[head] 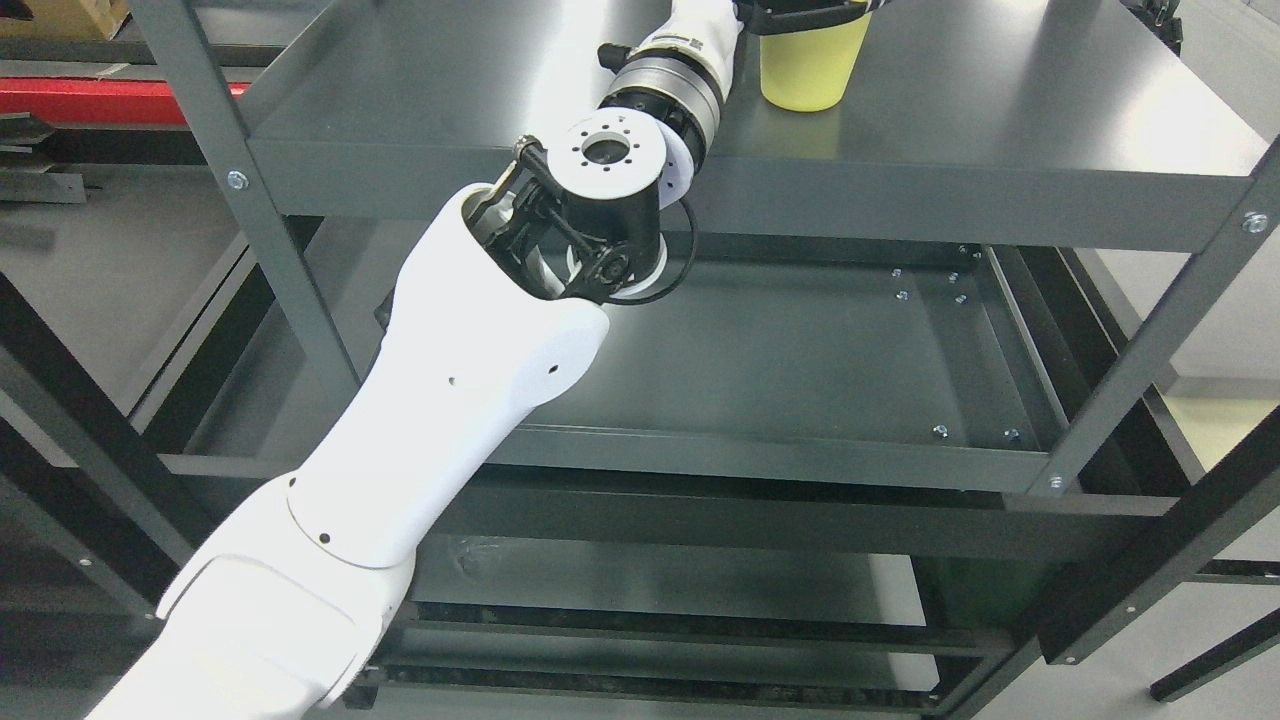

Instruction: Place yellow IKEA cup on middle right shelf

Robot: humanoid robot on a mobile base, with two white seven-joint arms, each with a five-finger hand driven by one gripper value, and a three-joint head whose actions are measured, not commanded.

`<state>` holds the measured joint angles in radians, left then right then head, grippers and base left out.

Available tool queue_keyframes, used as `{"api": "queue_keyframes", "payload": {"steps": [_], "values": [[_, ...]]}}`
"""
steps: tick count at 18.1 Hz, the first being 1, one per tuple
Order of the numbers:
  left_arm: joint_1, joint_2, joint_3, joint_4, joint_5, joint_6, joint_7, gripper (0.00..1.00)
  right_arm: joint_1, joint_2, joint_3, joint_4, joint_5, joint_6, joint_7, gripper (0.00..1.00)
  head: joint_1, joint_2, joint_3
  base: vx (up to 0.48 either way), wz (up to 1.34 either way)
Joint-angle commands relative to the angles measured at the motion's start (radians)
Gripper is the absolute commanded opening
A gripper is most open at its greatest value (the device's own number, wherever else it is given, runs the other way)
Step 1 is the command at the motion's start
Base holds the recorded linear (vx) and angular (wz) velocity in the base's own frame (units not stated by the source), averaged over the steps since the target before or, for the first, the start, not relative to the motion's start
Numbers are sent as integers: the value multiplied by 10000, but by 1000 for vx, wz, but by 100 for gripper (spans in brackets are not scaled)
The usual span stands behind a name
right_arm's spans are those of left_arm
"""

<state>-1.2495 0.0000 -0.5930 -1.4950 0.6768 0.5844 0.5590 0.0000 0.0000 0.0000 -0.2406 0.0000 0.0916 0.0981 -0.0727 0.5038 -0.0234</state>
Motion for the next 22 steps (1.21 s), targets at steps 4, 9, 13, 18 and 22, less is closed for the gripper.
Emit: {"api": "queue_keyframes", "payload": {"steps": [4,9,13,18,22], "values": [[330,175,515,-788,-19,-289,-67,99,107,-175,169,-2,-245,4,-2147,100,0,0,0,-23,1],[1049,175,546,-1554,-19,-1177,-98,99,107,-175,169,-2,-245,4,-2147,100,0,0,0,-57,3],[1755,382,607,-2015,-65,-2205,-251,99,107,-175,169,-2,-245,4,-2147,99,0,0,0,-81,0],[3471,1837,807,-2782,-172,-5482,-1853,99,107,-175,169,-2,-245,4,-2147,99,0,0,0,-48,1],[4194,2958,317,-2798,-172,-7712,-5260,99,107,-175,169,-2,-245,4,-2147,99,0,-1,0,22,73]]}}
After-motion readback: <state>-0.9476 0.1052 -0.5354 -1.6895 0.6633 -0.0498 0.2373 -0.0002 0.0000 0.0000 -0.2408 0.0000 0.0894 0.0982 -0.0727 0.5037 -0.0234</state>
